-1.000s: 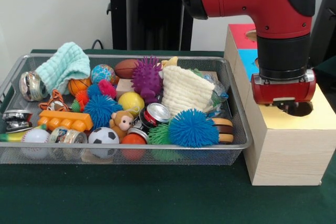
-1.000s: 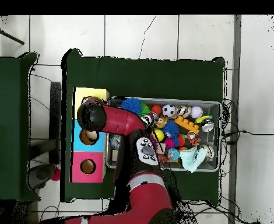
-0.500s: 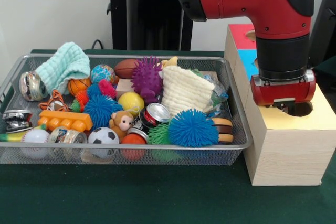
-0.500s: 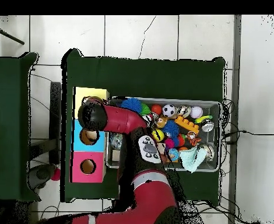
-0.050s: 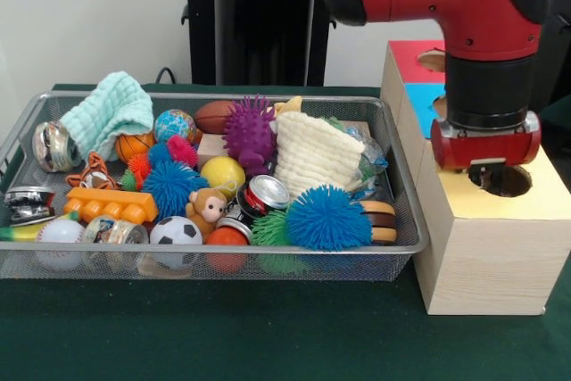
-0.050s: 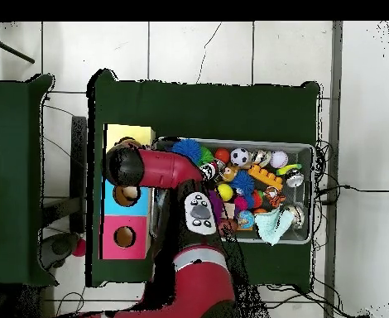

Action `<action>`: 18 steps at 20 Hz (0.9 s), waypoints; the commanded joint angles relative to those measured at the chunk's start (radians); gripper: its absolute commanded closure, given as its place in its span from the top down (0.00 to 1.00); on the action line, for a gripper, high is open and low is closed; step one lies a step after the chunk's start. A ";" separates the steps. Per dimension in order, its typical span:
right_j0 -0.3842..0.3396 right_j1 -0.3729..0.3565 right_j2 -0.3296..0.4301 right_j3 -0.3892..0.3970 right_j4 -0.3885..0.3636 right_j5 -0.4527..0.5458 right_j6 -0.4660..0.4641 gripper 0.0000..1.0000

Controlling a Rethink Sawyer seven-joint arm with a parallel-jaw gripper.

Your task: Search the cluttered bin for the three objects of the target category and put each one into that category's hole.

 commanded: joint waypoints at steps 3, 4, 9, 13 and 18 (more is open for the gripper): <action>0.017 -0.004 -0.130 0.016 -0.072 0.181 0.120 0.00; 0.019 -0.017 -0.135 0.011 -0.076 0.198 0.113 0.00; -0.066 -0.076 -0.033 0.105 -0.045 0.016 0.109 0.00; -0.114 -0.010 0.026 0.104 -0.098 -0.130 0.082 0.00; -0.097 0.014 -0.004 0.057 -0.192 -0.056 -0.002 0.00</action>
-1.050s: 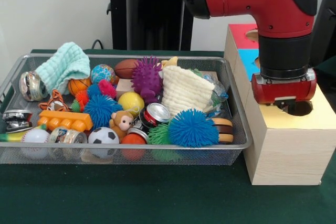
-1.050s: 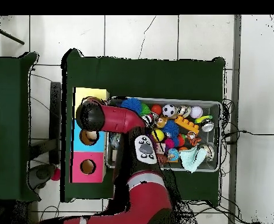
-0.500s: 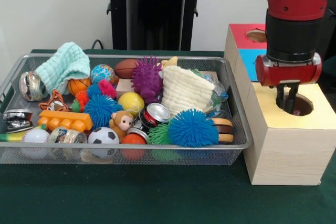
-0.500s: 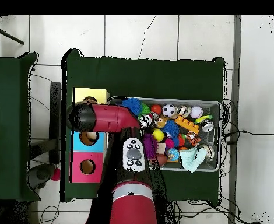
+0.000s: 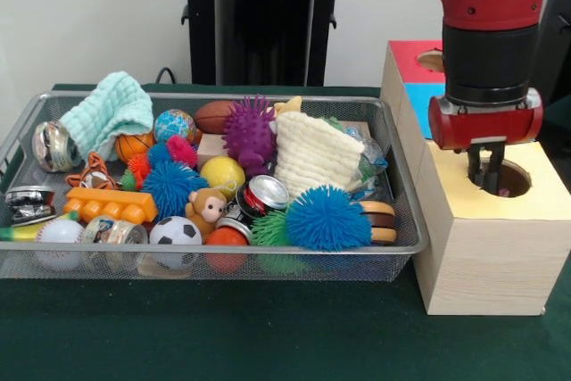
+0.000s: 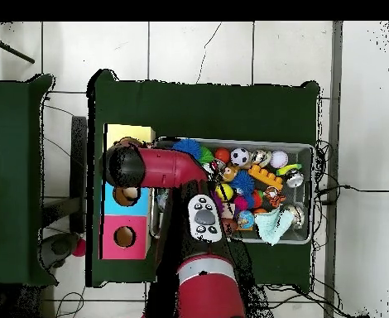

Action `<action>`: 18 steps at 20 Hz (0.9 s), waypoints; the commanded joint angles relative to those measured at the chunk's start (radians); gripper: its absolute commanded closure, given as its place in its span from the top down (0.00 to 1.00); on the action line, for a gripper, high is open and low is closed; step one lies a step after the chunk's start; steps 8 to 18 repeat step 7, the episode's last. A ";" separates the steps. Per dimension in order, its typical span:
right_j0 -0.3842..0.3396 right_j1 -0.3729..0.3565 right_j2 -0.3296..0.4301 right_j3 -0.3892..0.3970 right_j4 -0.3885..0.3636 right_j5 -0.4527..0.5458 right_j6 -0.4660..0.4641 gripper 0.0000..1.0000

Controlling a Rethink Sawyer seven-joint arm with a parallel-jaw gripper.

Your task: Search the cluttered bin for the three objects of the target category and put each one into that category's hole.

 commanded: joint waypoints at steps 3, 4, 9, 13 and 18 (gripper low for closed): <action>-0.068 0.022 -0.019 0.058 -0.125 -0.052 0.045 0.00; -0.066 0.011 -0.021 0.065 -0.134 -0.054 0.047 0.00; -0.059 -0.028 -0.013 0.068 -0.181 -0.005 -0.011 0.00; -0.059 -0.028 -0.013 0.068 -0.181 -0.005 -0.011 0.00; -0.059 -0.028 -0.013 0.068 -0.181 -0.005 -0.011 0.00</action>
